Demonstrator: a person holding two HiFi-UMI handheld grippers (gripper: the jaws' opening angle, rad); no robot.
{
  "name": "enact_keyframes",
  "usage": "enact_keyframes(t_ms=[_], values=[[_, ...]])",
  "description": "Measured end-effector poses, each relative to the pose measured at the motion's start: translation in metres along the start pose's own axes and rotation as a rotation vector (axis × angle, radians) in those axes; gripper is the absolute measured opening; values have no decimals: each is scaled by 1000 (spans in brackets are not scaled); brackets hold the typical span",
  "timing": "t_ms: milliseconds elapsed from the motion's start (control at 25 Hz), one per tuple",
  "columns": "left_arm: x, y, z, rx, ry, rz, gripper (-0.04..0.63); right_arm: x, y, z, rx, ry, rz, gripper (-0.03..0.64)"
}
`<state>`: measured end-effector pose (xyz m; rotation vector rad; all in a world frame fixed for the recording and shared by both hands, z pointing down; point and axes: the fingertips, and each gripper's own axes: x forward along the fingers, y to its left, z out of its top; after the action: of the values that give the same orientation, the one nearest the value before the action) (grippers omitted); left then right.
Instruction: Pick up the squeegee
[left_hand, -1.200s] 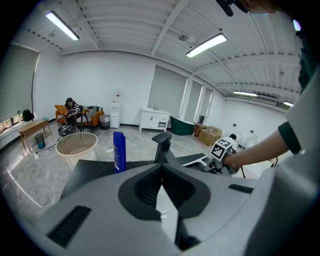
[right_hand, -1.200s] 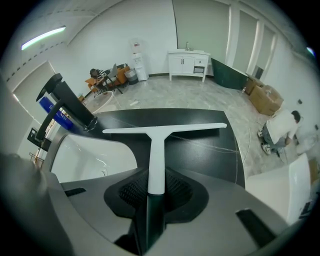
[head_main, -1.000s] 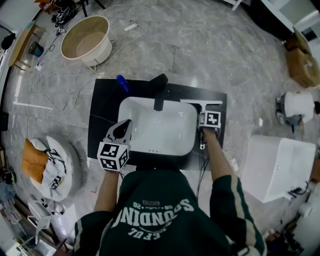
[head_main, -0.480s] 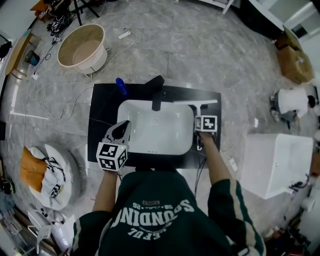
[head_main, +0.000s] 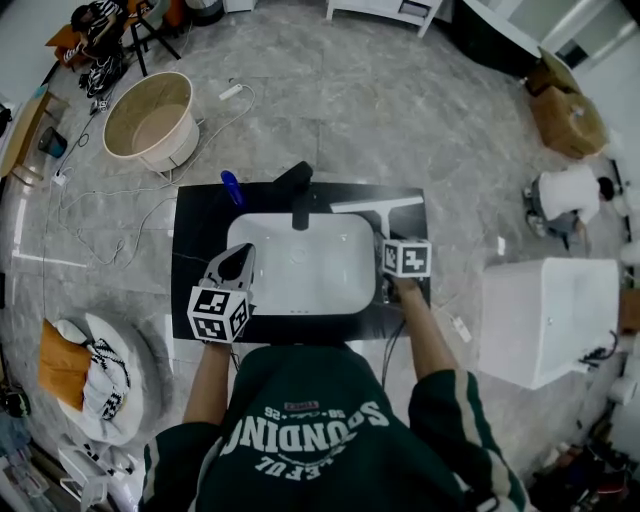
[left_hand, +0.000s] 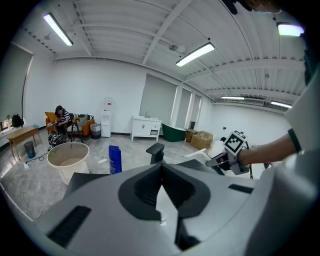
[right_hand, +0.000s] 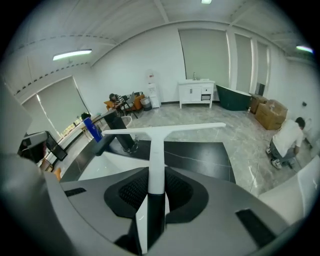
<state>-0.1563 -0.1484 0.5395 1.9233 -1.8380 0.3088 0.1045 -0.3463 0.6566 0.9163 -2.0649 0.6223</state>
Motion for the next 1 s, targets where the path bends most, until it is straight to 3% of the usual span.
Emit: enact_keyframes(t_ms=[200,440,760,1000], values=[[4,-2,10,12,-19,-14,2,-25,15,13,15,-67,37,81],[9,-2,20,27,-33,-26,2,-58,40,39,41,-225,130,81],[11,-8,33,46,-54,-38,2,-104,67,67,-13,-412,164,81],[10,-6,45,69,-83,-35,3,-124,77,76,-28,-492,170,81]])
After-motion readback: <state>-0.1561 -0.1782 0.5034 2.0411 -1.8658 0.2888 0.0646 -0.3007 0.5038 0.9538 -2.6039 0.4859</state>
